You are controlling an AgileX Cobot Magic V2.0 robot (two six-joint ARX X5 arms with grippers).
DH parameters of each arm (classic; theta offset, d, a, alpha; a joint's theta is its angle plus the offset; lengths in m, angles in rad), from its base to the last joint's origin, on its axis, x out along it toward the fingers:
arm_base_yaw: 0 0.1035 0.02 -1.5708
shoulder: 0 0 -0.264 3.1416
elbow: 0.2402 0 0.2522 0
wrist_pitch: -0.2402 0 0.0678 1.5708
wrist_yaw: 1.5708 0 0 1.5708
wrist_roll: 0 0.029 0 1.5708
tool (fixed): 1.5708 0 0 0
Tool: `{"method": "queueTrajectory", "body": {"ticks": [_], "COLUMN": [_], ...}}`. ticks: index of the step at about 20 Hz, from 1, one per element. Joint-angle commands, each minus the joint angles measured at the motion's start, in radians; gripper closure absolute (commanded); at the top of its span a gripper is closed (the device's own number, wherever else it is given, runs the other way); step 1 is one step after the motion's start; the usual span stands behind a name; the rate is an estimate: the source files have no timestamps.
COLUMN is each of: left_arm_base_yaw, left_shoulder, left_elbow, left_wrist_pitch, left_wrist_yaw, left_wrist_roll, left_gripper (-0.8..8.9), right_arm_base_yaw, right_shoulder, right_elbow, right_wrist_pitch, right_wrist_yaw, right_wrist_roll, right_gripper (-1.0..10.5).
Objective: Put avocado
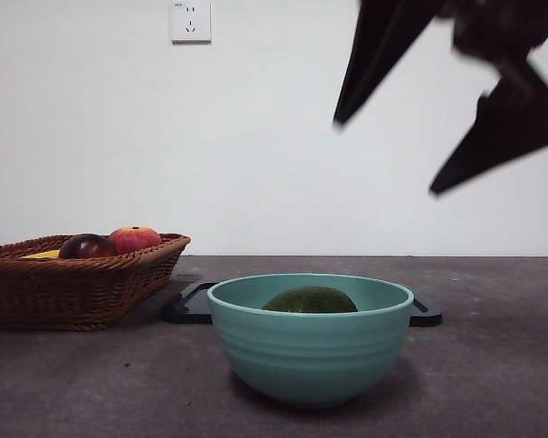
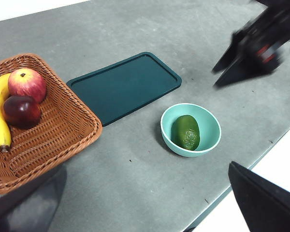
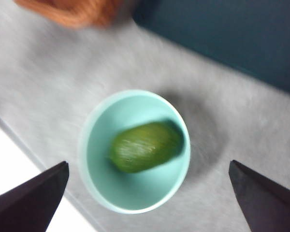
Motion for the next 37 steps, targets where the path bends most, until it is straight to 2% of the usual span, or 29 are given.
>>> {"method": "queueTrajectory", "body": {"ticks": [1,7,11,14,18,20,24,26,29,32,37], "left_arm_base_yaw": [-0.008,-0.008,-0.008,-0.008,-0.008,-0.008,-0.008,-0.008,-0.008,-0.008,-0.008], "left_shoulder": [0.003,0.003,0.003,0.003,0.003,0.003,0.003,0.003,0.003,0.003,0.003], "left_elbow": [0.008,0.008,0.008,0.008,0.008,0.008,0.008,0.008,0.008,0.008,0.008], "left_wrist_pitch": [0.012,0.012,0.013,0.013,0.012,0.012,0.016,0.016,0.017,0.018,0.017], "left_wrist_yaw": [-0.001,-0.001,-0.001,-0.001,-0.001,-0.001,-0.001,-0.001,-0.001,-0.001,-0.001], "left_wrist_roll": [-0.003,-0.003,-0.002,-0.002,-0.002,-0.002,-0.002,-0.002,-0.002,-0.002,-0.002], "left_gripper": [2.52,2.53,2.52,2.53,2.53,2.53,2.53,2.53,2.52,2.53,2.53], "right_arm_base_yaw": [0.013,0.026,0.056,0.075,0.091,0.091,0.09,0.084,0.044,-0.008,-0.09], "right_shoulder": [0.088,0.239,0.303,0.343,0.35,0.35,0.351,0.371,0.458,0.593,0.831], "right_elbow": [0.029,0.029,0.029,0.029,0.029,0.029,0.063,0.142,0.33,0.549,0.868], "right_wrist_pitch": [0.002,-0.051,-0.035,-0.032,-0.004,0.008,0.001,-0.061,-0.183,-0.27,-0.334], "right_wrist_yaw": [0.025,0.078,0.102,0.103,0.1,0.101,0.117,0.157,0.163,0.163,0.17], "right_wrist_roll": [0.002,-0.025,-0.024,-0.02,-0.014,0.011,0.08,0.08,0.048,0.006,-0.002], "right_gripper": [3.2,3.5,4.3,5.7,8.9,9.4,9.4,9.4,9.4,9.4,9.4]}}
